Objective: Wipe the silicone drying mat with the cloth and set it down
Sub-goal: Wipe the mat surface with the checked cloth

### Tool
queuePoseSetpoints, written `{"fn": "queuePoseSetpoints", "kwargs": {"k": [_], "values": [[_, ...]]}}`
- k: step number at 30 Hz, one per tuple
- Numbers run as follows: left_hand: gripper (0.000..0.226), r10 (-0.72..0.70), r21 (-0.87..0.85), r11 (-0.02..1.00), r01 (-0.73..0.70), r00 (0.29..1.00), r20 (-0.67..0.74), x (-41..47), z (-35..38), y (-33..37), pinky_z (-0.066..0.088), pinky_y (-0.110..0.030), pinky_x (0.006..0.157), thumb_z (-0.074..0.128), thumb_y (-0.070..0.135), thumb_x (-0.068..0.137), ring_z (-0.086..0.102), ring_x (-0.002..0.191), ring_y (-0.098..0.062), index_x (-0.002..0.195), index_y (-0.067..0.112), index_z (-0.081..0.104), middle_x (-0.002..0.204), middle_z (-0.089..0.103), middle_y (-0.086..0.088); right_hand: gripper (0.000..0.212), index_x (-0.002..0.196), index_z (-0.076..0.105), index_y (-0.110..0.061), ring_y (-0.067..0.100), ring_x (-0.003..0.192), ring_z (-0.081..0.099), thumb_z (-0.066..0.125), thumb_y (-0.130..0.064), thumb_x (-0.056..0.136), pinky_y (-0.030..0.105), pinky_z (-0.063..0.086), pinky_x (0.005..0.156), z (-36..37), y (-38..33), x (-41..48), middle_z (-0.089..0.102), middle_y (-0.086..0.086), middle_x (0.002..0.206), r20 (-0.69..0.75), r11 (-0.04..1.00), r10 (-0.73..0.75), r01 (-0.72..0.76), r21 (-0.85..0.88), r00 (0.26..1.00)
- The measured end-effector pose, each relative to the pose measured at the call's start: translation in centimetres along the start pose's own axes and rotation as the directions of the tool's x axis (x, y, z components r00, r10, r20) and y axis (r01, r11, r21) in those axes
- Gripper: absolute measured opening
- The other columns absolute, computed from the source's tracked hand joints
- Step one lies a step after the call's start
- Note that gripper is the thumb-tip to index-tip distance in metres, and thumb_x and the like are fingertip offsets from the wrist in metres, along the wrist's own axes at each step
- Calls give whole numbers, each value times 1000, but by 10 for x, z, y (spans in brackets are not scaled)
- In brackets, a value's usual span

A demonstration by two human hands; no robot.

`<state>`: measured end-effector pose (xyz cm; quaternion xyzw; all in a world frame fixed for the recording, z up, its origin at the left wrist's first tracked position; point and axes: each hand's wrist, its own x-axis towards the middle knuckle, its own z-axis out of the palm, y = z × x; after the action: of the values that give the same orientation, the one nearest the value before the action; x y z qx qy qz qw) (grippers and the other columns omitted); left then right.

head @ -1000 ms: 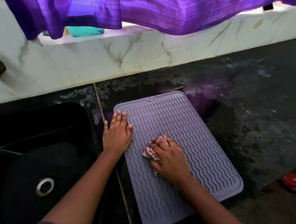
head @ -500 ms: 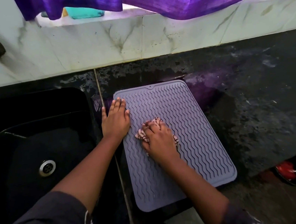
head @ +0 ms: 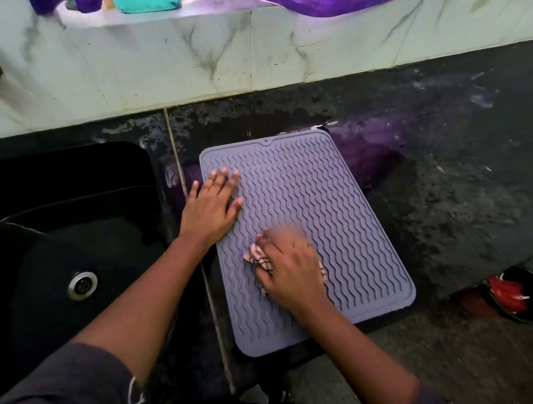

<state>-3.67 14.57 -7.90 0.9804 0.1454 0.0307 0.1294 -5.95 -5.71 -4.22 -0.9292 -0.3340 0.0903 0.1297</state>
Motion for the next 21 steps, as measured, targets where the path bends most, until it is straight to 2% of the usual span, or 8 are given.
{"fn": "queuePoseSetpoints", "kwargs": {"k": [2,4,8,11,13,16,19,21], "values": [[58,7,15,1000,-8,999,50,-9,3,-1,5,-44,118,25,49,99,6,148,-17,152,29,12,161,10,0,58,128,54,-22,33,119,45,37,-51,80,47,39,94,4,8,6,55,0,132,13,998,-53,53,-23,999],[58,-41,22,999,40,998,39,-13,4,0,5,-45,117,24,49,99,5,148,-18,152,29,12,161,9,1,60,126,56,-21,33,118,45,37,-53,78,47,40,91,0,14,10,57,0,130,-12,996,-89,89,-25,996],[57,-87,37,996,87,996,15,-13,5,6,2,-45,117,24,47,99,6,148,-18,152,29,13,161,10,0,53,132,49,-19,32,121,40,49,-45,86,44,36,94,0,7,-5,50,1,137,21,997,-65,66,-51,998],[57,-112,38,993,111,993,24,-14,6,6,1,-45,118,23,47,99,5,148,-17,152,29,13,161,10,1,51,124,57,-18,35,115,49,56,-44,80,47,46,88,1,2,-57,58,3,126,46,996,-41,44,-73,998],[57,-109,23,994,109,994,13,-15,7,6,1,-45,118,23,47,99,6,148,-17,152,28,14,161,11,1,49,114,63,-19,29,100,57,56,-47,74,40,51,77,0,5,-89,65,1,113,75,995,-57,63,-82,996],[57,-98,13,995,98,995,5,-17,8,6,1,-46,118,24,47,99,6,148,-17,152,27,15,160,11,1,46,117,60,-23,16,93,47,42,-48,82,29,44,78,-11,13,-105,60,-4,112,119,999,-52,52,10,991],[59,-135,-6,991,135,991,-18,-18,7,5,-1,-45,119,24,47,98,7,148,-16,152,23,15,160,12,1,42,129,50,-24,11,103,38,47,-41,91,22,32,83,-21,18,-75,51,-8,124,-16,989,18,-15,148,1000],[60,-174,-17,985,174,984,-29,-18,7,5,-2,-44,118,23,46,99,6,148,-15,152,21,14,160,12,1,46,134,45,-22,16,114,36,47,-40,92,25,29,86,-15,14,-45,47,-5,133,-106,989,57,-42,144,993]]}}
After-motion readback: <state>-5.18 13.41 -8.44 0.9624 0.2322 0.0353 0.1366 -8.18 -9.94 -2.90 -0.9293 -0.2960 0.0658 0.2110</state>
